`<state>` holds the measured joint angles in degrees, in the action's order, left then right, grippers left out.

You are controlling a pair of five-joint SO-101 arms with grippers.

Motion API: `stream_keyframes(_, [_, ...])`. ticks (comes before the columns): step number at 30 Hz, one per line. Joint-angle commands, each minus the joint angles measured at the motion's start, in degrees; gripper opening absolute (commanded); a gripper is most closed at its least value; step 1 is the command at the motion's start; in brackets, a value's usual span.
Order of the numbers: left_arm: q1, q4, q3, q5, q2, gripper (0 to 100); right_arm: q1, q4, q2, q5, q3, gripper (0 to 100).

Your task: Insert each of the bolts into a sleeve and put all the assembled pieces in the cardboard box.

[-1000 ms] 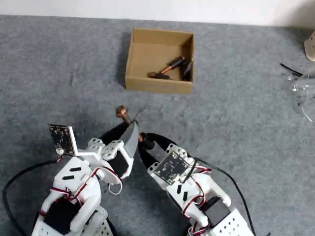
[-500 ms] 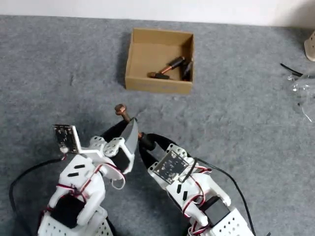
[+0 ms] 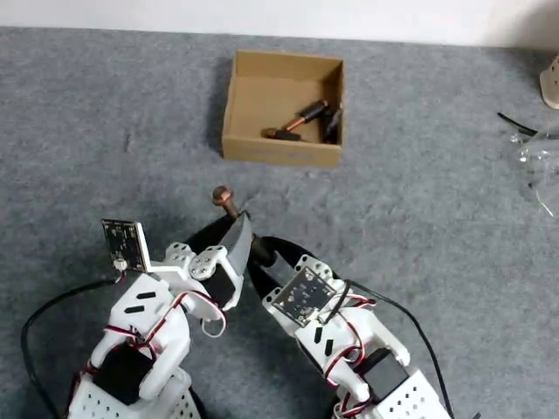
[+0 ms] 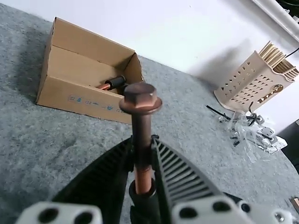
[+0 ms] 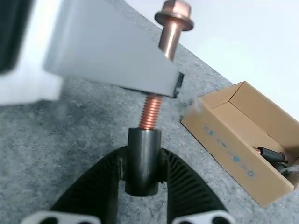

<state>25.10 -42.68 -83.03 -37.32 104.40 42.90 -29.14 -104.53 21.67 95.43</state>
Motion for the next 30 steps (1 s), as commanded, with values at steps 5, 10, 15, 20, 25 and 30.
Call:
stream_keyframes(5, [1.63, 0.62, 1.71, -0.97, 0.13, 0, -0.75, 2.24, -0.84, 0.44, 0.13, 0.5])
stream_keyframes(10, [1.8, -5.45, 5.41, -5.98, 0.13, 0, -2.07, 2.33, -0.84, 0.44, 0.13, 0.5])
stream_keyframes(15, [5.49, -7.47, 6.02, -6.07, 0.13, 0, -2.15, 2.33, -0.84, -1.05, 0.13, 0.5])
stream_keyframes(20, [7.16, -7.21, 4.7, -5.89, 0.13, 0, -2.24, 2.24, -0.84, -2.37, 0.13, 0.5])
stream_keyframes(25, [7.16, -7.47, 4.7, -5.71, 0.13, 0, -2.24, 2.24, -0.84, -2.37, 0.13, 0.5])
stream_keyframes(30, [6.99, -7.47, 4.7, -5.63, 0.13, 0, -2.24, 2.24, -0.84, -2.37, 0.13, 0.5])
